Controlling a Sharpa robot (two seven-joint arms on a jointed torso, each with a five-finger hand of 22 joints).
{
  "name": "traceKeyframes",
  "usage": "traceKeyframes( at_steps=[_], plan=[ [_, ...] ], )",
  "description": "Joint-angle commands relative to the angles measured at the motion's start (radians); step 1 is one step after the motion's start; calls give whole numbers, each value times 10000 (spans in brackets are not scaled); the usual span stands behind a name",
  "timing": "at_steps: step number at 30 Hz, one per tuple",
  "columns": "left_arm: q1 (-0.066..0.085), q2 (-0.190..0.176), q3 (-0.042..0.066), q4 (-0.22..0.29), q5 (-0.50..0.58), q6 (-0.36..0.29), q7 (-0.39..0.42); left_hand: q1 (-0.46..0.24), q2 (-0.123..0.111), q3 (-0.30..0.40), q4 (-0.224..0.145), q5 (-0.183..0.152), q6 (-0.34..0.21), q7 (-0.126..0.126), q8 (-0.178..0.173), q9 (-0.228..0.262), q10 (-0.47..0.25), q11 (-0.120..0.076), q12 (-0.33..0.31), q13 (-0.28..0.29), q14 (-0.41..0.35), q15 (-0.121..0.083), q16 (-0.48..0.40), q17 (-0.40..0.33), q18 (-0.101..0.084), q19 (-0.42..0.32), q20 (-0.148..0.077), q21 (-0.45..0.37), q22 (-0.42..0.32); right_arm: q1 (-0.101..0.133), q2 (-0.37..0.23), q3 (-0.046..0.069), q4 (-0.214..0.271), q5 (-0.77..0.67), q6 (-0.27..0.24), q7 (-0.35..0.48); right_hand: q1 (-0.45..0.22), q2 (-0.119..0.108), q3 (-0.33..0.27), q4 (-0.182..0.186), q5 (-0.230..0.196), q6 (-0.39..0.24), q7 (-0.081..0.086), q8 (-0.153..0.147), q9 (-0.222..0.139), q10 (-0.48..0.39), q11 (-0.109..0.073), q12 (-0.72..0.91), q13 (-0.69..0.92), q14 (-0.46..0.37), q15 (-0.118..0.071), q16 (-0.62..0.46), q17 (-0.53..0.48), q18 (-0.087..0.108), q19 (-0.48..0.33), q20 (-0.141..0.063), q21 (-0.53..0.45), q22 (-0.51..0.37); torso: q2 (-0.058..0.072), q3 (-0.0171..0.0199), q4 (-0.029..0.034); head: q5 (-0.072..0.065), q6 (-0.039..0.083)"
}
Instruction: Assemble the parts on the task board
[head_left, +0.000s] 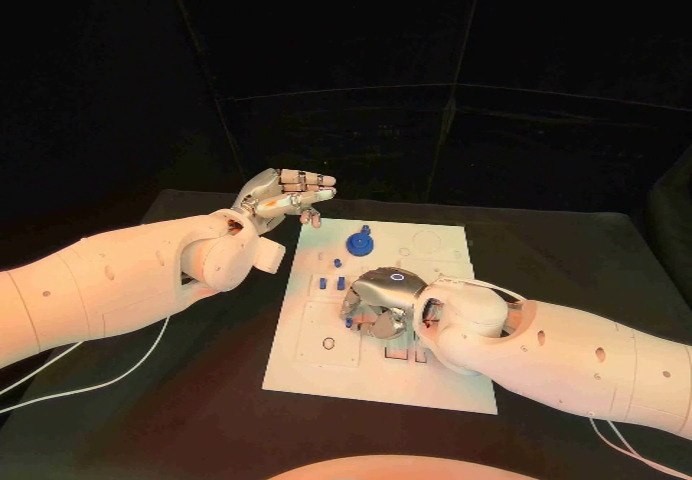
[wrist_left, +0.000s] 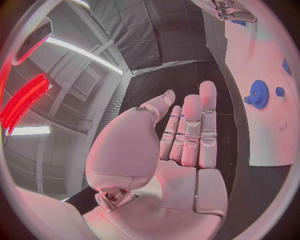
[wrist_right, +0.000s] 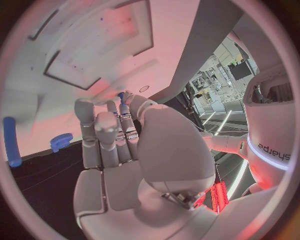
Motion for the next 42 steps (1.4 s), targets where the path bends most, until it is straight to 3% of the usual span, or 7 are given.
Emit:
traceKeyframes(
  at_steps=[1,9,16,23,28,36,42],
  plan=[
    [16,1,9,10,40,117,6,71,56,4,-78,47,68,17,12,7,-69,-10,44,-11,-60,-23,-37,-6,149,-46,8,-40,-15,12,-11,-7,15,-148,-218,-53,-135,13,-103,-12,50,-106,8,2,-4,-211,35,19,-1,-125,23,-192,-252,223,-190,50,-169,-252,-5,0,3,-9,18],
    [16,-18,9,4,40,129,-19,74,56,1,-83,47,67,18,13,7,-86,-7,44,-14,-65,-22,-41,-21,148,-46,8,-43,-17,3,-190,-13,252,161,-1045,200,-287,-26,-411,-46,139,-600,34,-27,-28,-376,62,195,22,-179,51,-244,-395,254,-262,105,-306,-407,5,14,-5,-25,55],
    [16,-50,8,3,40,132,-35,76,56,0,-84,47,67,17,13,7,-92,-7,45,-15,-65,-21,-40,-22,148,-46,8,-44,-18,21,-1017,-1,971,650,-1406,203,-324,17,-533,-52,183,-571,18,30,6,-248,25,377,43,-116,25,-146,-321,244,-171,89,-278,-347,-21,-2,-24,-83,128],
    [16,-47,5,8,40,142,-52,76,56,0,-84,47,67,17,13,7,-92,-7,45,-15,-65,-21,-40,-22,148,-46,8,-44,-18,612,-1893,21,1209,1249,-917,-370,-454,-41,-758,-18,201,-596,-56,14,6,-187,-33,534,31,-40,-16,-58,-277,235,-84,52,-264,-320,-28,-11,-10,-198,245],
    [15,-35,3,1,40,149,-61,80,56,-2,-90,47,66,17,13,6,-111,-5,45,-19,-71,-20,-44,-37,148,-46,9,-46,-20,941,-2334,25,1095,1130,-502,-777,-382,-232,-1447,-158,244,-1052,14,1,-9,-732,33,532,21,-448,35,-860,-1314,420,-816,92,-1048,-1535,-20,-13,-8,-245,332],
    [14,-14,-2,-11,40,163,-73,83,58,-3,-93,48,66,17,14,6,-118,-5,48,-20,-71,-19,-41,-37,148,-45,9,-48,-22,1063,-2535,25,989,780,-187,-1033,-142,-30,-2405,-154,285,-1303,18,20,13,-1149,71,768,34,-598,71,-1159,-1790,450,-872,128,-1346,-1803,-20,-2,-40,-256,368],
    [13,-3,-5,-20,40,175,-80,83,58,-3,-93,48,66,17,14,6,-118,-5,48,-20,-71,-19,-41,-37,148,-45,9,-48,-22,1076,-2519,24,944,664,31,-1078,15,155,-2519,-173,301,-1222,-16,52,30,-1102,39,927,45,-554,45,-1115,-1783,454,-827,110,-1375,-1834,-21,4,-18,-278,368]
  ],
)
